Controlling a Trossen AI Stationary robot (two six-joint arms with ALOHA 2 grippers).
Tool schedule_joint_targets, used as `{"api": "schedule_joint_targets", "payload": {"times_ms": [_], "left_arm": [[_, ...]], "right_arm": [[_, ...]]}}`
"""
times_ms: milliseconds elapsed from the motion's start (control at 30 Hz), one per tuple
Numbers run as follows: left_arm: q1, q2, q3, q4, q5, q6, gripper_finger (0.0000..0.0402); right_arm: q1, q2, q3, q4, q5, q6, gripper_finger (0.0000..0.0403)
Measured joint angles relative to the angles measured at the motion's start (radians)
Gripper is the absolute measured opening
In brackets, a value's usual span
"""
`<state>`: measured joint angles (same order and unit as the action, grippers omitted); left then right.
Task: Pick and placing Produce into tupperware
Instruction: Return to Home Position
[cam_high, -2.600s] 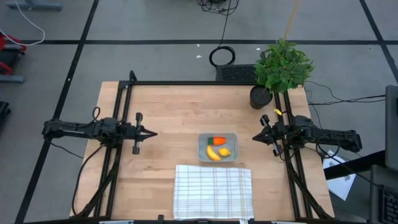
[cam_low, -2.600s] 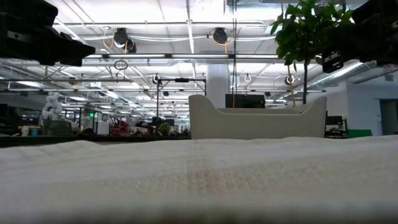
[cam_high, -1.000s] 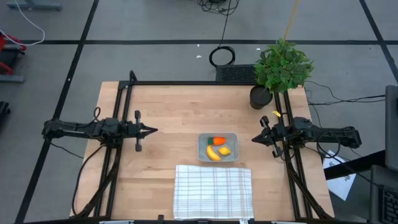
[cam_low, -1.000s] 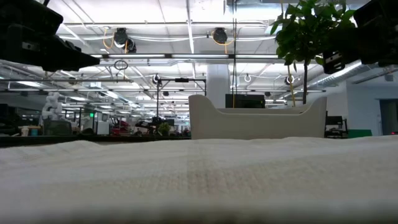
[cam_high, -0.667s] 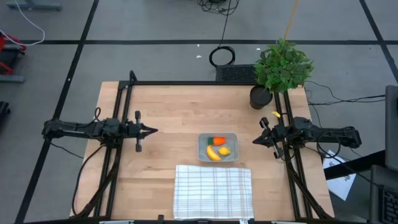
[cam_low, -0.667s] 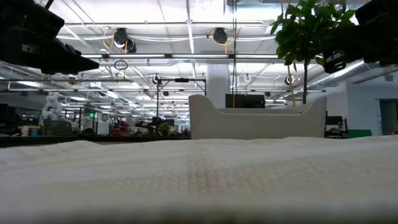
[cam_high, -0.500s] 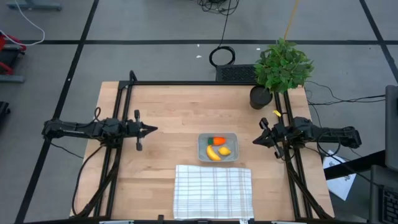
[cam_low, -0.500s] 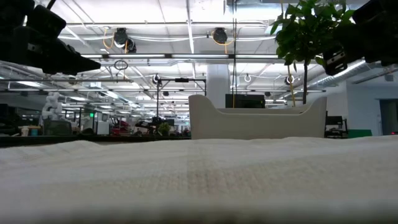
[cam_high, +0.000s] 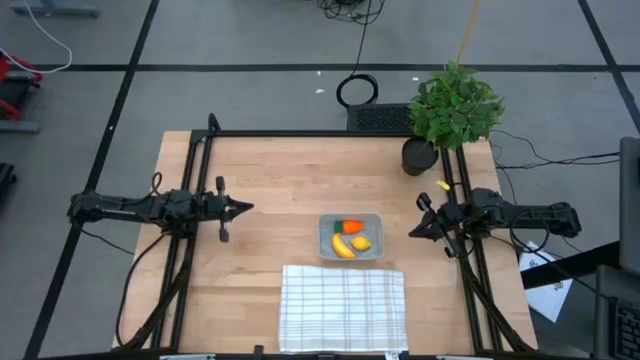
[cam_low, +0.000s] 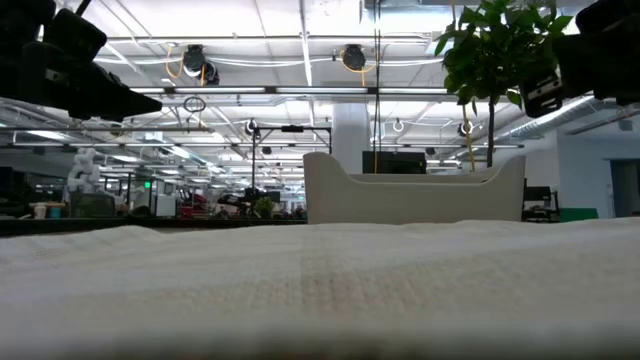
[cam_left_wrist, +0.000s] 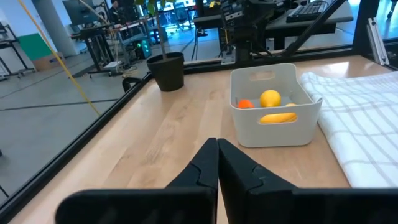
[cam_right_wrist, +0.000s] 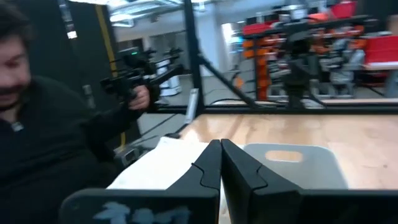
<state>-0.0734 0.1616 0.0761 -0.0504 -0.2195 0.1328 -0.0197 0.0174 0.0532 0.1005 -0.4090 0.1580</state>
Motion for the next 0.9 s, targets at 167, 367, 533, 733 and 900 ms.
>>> {"api": "schedule_joint_targets", "payload": {"times_ms": [167,367,533,733,900], "left_arm": [[0.000,0.000,0.000,-0.001,0.000,0.000,0.0003],[0.000,0.000,0.000,-0.001,0.000,-0.001,0.0016],[0.000,0.000,0.000,-0.001,0.000,-0.004,0.0010],[0.000,0.000,0.000,-0.001,0.000,-0.008,0.0006],[0.000,0.000,0.000,0.000,0.000,-0.069,0.0018]], "right_arm": [[0.008,0.000,0.000,0.000,-0.001,-0.012,0.0000],[0.008,0.000,0.000,0.000,0.042,-0.002,0.0000],[0.008,0.000,0.000,0.016,0.042,-0.006,0.0000],[0.008,0.000,0.000,0.047,0.041,0.004,0.0000],[0.008,0.000,0.000,0.048,0.043,0.015,0.0000]]}}
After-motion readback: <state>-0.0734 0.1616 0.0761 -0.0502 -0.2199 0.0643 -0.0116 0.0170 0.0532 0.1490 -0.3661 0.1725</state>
